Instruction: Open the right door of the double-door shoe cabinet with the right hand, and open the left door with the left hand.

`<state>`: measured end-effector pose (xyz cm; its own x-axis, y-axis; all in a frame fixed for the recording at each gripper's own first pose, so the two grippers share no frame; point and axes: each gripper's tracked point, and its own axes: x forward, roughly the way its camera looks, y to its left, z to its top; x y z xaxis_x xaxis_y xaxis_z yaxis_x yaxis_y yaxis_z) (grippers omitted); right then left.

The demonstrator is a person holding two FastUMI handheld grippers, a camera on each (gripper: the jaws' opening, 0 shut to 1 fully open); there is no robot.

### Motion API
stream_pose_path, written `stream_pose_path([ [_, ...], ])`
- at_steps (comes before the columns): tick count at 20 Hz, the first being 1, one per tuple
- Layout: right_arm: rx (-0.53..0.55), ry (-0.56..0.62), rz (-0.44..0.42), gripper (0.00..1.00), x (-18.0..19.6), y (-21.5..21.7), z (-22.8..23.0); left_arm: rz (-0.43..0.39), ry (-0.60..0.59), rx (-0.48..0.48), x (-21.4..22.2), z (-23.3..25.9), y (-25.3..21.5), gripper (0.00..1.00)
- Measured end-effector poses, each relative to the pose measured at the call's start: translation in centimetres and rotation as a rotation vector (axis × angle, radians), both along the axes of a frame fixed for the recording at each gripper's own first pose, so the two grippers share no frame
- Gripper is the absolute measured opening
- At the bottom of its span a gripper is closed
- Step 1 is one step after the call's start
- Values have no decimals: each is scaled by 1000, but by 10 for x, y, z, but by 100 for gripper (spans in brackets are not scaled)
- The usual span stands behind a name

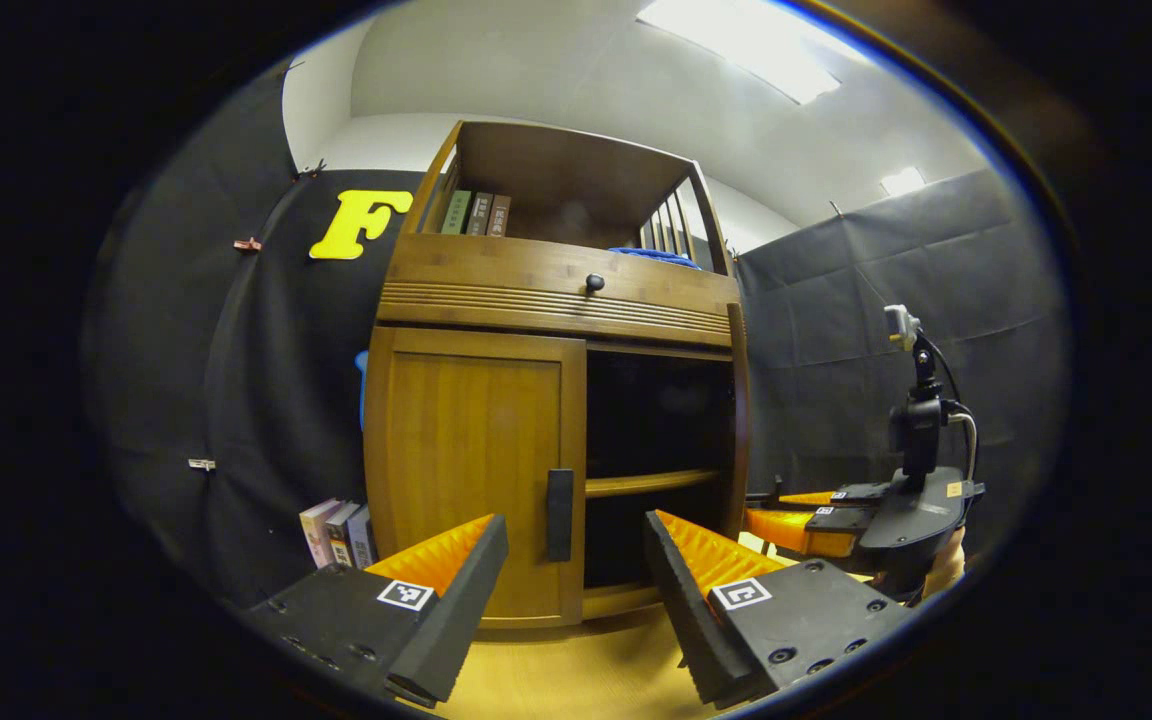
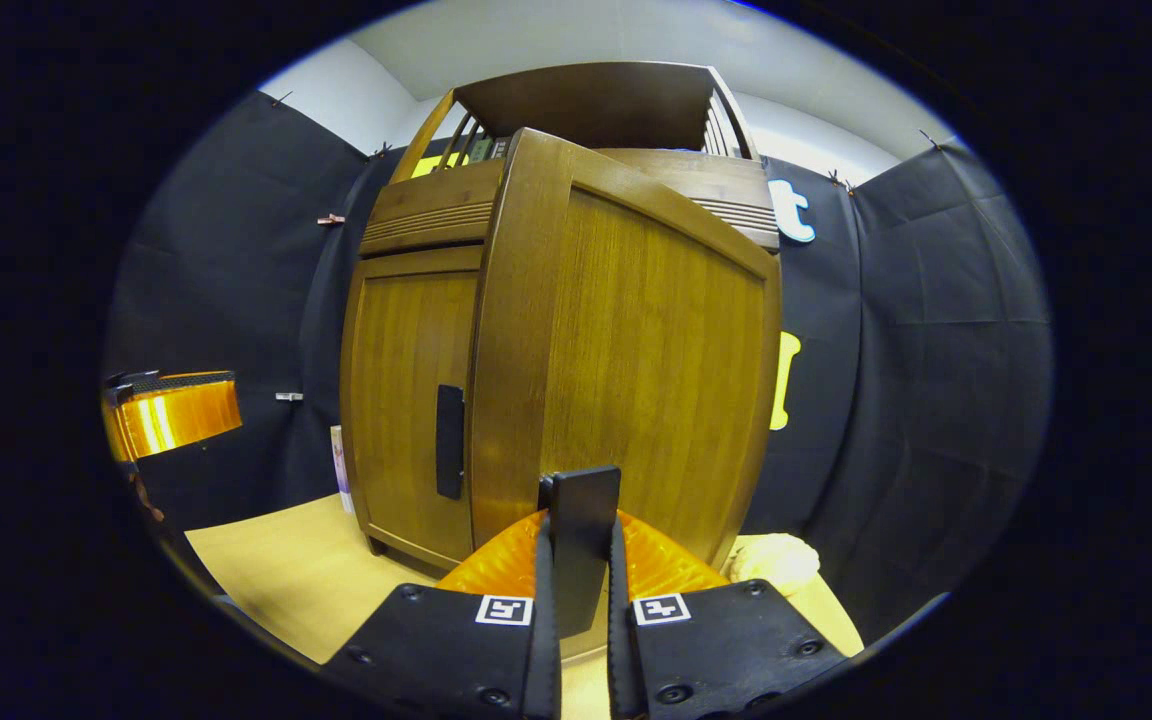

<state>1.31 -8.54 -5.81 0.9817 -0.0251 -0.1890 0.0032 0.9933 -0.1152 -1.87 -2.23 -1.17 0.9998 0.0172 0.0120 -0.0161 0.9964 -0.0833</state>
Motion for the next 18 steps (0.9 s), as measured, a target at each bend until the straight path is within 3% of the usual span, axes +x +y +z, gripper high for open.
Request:
stream_pose_path([
  [2, -7, -3, -18, 22, -9, -10, 3, -14, 5, 8, 2, -1, -9, 86],
  [3, -8, -7, -31, 17, -14, -16, 5, -23, 4, 11, 3, 0, -13, 86],
  [8, -41, -13, -96, 21, -35, -46, 12, -61, 3, 3, 9, -1, -33, 86],
  [9, -60, -13, -109, 17, -39, -53, 13, -62, 6, 4, 11, -2, -35, 88],
  [10, -81, -13, -124, 21, -42, -59, 13, -62, 7, 5, 13, -3, -37, 86],
  [13, -130, -16, -166, 21, -50, -77, 15, -77, 12, -1, 18, -4, -48, 85],
  [14, -144, -14, -176, 17, -53, -84, 15, -79, 15, 1, 20, -5, -49, 83],
  [17, -155, 2, -186, 20, -61, -100, 13, -63, 25, 18, 26, -7, -50, 87],
  [18, -138, 3, -187, 19, -62, -104, 14, -58, 23, 19, 27, -6, -50, 83],
])
